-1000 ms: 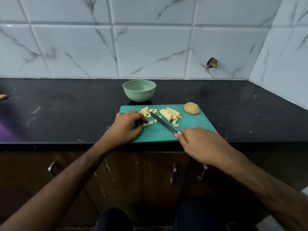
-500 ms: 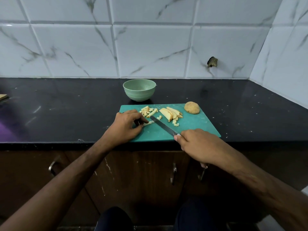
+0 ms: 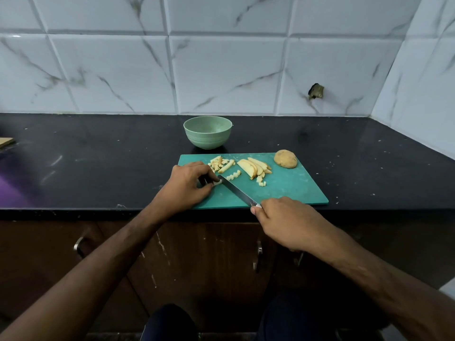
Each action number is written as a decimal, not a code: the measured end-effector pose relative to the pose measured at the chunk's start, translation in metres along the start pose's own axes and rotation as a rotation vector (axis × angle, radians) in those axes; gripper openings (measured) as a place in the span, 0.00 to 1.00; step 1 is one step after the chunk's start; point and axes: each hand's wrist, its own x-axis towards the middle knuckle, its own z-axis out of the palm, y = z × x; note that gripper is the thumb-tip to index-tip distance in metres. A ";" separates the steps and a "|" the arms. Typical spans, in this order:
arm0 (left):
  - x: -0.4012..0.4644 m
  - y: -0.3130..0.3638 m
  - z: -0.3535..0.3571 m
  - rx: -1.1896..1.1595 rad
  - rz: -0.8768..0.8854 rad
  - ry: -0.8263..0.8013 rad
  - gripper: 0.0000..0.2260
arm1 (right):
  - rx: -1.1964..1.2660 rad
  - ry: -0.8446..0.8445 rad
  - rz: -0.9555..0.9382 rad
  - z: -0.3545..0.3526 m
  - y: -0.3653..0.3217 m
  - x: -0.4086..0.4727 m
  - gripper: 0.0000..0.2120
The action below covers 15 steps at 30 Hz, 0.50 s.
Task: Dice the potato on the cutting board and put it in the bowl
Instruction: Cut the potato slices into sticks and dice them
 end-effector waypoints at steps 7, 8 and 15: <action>0.000 0.000 -0.001 0.000 -0.015 -0.013 0.05 | 0.010 0.077 0.005 -0.008 0.000 0.002 0.19; 0.000 0.000 -0.001 -0.007 -0.022 -0.017 0.05 | 0.017 0.094 0.007 -0.010 0.000 0.002 0.19; -0.001 0.010 -0.002 -0.068 -0.065 0.007 0.12 | 0.000 0.035 -0.021 -0.008 -0.003 -0.002 0.18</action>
